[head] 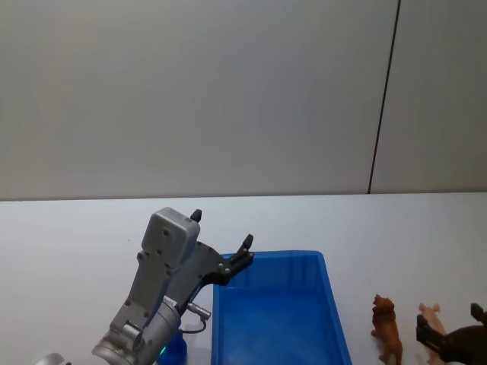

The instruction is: Pick up the two dolls from the table and place them into the box.

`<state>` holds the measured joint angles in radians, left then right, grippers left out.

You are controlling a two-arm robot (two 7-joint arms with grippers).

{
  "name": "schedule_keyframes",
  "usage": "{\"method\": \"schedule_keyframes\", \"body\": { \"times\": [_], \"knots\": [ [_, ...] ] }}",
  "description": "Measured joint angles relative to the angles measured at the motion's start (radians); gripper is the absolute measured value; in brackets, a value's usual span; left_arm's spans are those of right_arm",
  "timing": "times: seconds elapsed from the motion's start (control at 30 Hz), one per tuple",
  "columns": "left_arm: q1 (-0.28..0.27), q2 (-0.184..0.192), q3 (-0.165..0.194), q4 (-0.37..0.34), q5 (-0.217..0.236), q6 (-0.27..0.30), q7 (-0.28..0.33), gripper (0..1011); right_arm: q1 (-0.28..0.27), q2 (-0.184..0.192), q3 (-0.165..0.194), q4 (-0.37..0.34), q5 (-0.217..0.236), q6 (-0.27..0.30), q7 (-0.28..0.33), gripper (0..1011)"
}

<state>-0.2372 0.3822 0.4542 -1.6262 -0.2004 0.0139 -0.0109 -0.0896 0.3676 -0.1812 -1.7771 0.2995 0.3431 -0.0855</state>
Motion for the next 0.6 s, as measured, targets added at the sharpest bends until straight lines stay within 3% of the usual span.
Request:
{"method": "schedule_keyframes", "body": {
  "times": [0.37, 0.6],
  "knots": [
    [0.0, 0.0, 0.0, 0.0, 0.0, 0.0, 0.0, 1001, 0.012, -0.019, -0.003, 0.063, -0.002, 0.014, 0.013, 994],
    [0.0, 0.0, 0.0, 0.0, 0.0, 0.0, 0.0, 1001, 0.025, -0.031, -0.007, 0.106, -0.005, 0.013, 0.027, 832]
  ]
}}
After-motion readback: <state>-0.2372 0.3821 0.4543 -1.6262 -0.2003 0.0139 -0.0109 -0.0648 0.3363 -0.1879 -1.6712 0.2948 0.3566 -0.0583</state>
